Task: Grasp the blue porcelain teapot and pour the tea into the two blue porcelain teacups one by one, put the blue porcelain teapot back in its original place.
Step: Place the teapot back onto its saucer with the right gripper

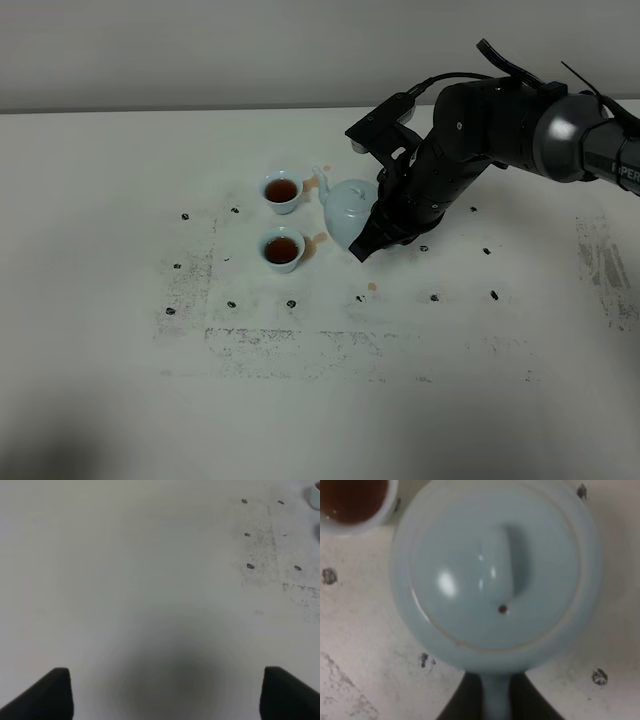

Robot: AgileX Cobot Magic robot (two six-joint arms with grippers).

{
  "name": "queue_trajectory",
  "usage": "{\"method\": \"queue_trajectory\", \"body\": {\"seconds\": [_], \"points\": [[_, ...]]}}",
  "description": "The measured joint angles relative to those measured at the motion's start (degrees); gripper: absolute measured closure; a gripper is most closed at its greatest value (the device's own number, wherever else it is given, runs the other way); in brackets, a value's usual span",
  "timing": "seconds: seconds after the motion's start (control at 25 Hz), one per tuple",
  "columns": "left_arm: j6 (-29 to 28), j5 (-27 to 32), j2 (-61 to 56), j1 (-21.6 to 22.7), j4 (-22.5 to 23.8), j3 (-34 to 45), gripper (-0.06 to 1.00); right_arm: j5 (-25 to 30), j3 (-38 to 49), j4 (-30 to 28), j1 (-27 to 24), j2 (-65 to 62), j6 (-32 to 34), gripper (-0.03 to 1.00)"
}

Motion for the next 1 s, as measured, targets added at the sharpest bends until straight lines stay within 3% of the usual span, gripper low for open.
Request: {"method": "queue_trajectory", "body": {"seconds": [0.16, 0.56, 1.0], "points": [[0.0, 0.0, 0.0, 0.0, 0.0, 0.0, 0.22, -0.8, 1.4, 0.0, 0.0, 0.0, -0.1, 0.92], [0.0, 0.0, 0.0, 0.0, 0.0, 0.0, 0.22, -8.7, 7.4, 1.1, -0.1, -0.3, -0.2, 0.92], [0.0, 0.0, 0.0, 0.0, 0.0, 0.0, 0.22, -10.2, 7.4, 3.1, -0.5, 0.3, -0.7, 0.92]]}}
